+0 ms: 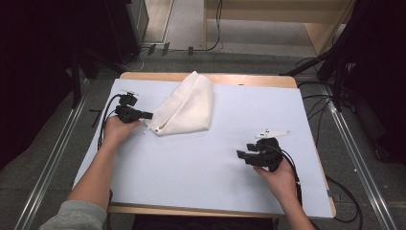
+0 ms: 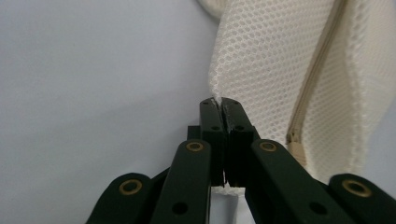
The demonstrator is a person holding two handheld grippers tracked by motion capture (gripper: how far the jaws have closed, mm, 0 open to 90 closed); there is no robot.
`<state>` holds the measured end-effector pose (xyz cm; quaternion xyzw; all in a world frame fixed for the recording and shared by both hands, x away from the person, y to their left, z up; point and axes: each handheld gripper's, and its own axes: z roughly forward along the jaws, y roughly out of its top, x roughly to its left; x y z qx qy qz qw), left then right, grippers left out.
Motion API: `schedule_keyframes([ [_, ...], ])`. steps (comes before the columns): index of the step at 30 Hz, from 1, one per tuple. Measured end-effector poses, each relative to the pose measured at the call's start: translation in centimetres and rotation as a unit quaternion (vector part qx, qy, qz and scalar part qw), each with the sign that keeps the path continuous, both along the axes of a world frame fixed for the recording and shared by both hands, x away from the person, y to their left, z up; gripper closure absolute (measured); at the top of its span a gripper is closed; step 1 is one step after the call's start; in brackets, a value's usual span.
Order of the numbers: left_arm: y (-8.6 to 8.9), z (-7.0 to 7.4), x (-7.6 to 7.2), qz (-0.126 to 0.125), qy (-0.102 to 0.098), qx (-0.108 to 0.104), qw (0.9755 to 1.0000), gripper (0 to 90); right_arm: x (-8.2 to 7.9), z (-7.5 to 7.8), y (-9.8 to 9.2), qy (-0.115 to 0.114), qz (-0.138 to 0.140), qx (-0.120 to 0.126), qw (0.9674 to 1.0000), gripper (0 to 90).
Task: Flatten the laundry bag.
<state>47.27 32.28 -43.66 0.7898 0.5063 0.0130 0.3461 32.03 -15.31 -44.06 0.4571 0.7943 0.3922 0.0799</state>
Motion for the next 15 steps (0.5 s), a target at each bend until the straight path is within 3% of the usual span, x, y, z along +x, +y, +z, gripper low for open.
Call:
schedule_keyframes([
  [1, 0.1, 0.5, -0.2, 0.0, -0.004, -0.015, 0.9999, 90.0, 0.0, 0.0, 0.0, 0.0, 0.0, 0.0, 1.0, 48.1],
  [5, -0.1, 1.7, -0.8, -0.001, -0.013, -0.034, 0.9994, 90.0, 0.0, 0.0, 0.0, 0.001, -0.001, 0.002, 1.0, 48.1],
  [10, -0.9, 3.1, -1.4, -0.009, -0.026, -0.038, 0.9989, 90.0, 0.0, 0.1, 0.2, -0.001, 0.0, 0.001, 1.0, 48.2],
  [12, -1.9, 4.5, -1.9, -0.024, -0.045, -0.037, 0.998, 90.0, 0.0, 0.2, 0.2, -0.001, -0.002, 0.001, 1.0, 48.2],
  [15, -3.1, 5.4, -2.1, -0.035, -0.053, -0.036, 0.9974, 90.0, 0.0, 0.3, 0.2, -0.003, -0.002, 0.001, 1.0, 48.2],
])
